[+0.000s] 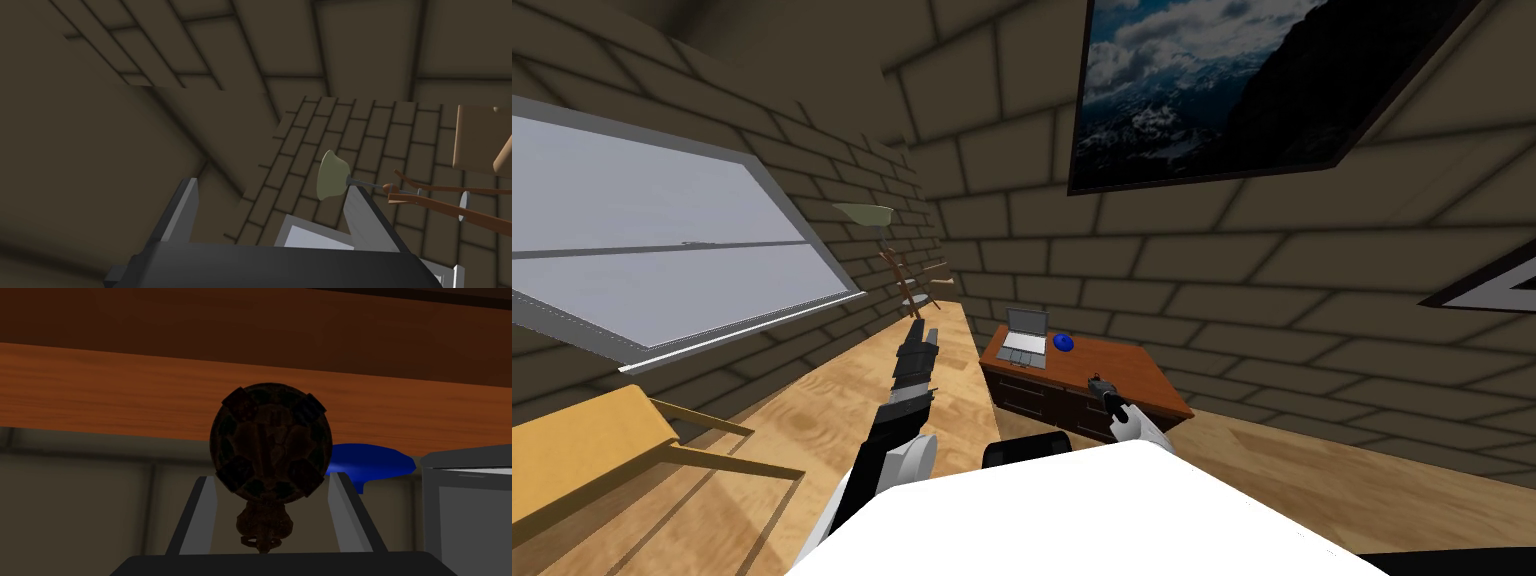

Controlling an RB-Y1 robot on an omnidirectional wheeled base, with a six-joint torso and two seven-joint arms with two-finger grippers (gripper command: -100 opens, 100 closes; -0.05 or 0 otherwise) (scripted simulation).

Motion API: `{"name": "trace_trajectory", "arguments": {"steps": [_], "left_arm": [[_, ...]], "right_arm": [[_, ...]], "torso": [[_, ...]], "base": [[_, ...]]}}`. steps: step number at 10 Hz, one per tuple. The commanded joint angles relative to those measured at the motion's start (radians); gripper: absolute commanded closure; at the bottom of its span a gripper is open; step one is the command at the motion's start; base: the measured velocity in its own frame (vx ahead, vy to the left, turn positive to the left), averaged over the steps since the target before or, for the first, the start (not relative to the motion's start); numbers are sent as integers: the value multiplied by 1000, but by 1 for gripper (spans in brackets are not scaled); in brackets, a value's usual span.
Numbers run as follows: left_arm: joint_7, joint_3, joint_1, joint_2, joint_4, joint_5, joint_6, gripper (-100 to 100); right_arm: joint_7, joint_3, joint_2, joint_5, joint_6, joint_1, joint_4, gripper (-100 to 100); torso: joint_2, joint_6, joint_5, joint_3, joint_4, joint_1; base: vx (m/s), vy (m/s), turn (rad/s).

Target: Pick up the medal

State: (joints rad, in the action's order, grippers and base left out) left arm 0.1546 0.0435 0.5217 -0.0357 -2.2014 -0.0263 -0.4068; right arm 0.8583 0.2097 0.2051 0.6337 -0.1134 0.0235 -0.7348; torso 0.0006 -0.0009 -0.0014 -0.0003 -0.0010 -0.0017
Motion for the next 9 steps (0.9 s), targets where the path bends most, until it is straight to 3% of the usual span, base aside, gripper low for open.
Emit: {"name": "trace_trajectory", "arguments": {"steps": [1, 2, 5, 7, 8, 9], "left_arm": [[0, 0, 0, 0, 0, 0, 0, 0], [0, 0, 0, 0, 0, 0, 0, 0], [0, 0, 0, 0, 0, 0, 0, 0], [0, 0, 0, 0, 0, 0, 0, 0], [0, 0, 0, 0, 0, 0, 0, 0], [0, 0, 0, 0, 0, 0, 0, 0]], "right_arm": [[-50, -1, -2, 45, 11, -10, -13, 100], [-64, -1, -2, 45, 11, -10, -13, 100], [-166, -11, -7, 141, 51, -52, -77, 100], [-214, -11, -7, 169, 51, -52, -77, 100], [-247, -16, -9, 214, 71, -73, -109, 100], [-273, -16, -9, 231, 71, -73, -109, 100]], "torso": [[0, 0, 0, 0, 0, 0], [0, 0, 0, 0, 0, 0], [-1, 1, -1, -1, 0, 0], [0, 1, -1, -1, -1, -1], [-1, 2, -1, -1, -1, -1], [0, 1, -1, -1, -1, -1]], "base": [[-20, -18, 58], [-10, -8, 3], [-18, -10, 92], [-16, -12, 26], [-20, -8, 115], [-19, -11, 65]]}}
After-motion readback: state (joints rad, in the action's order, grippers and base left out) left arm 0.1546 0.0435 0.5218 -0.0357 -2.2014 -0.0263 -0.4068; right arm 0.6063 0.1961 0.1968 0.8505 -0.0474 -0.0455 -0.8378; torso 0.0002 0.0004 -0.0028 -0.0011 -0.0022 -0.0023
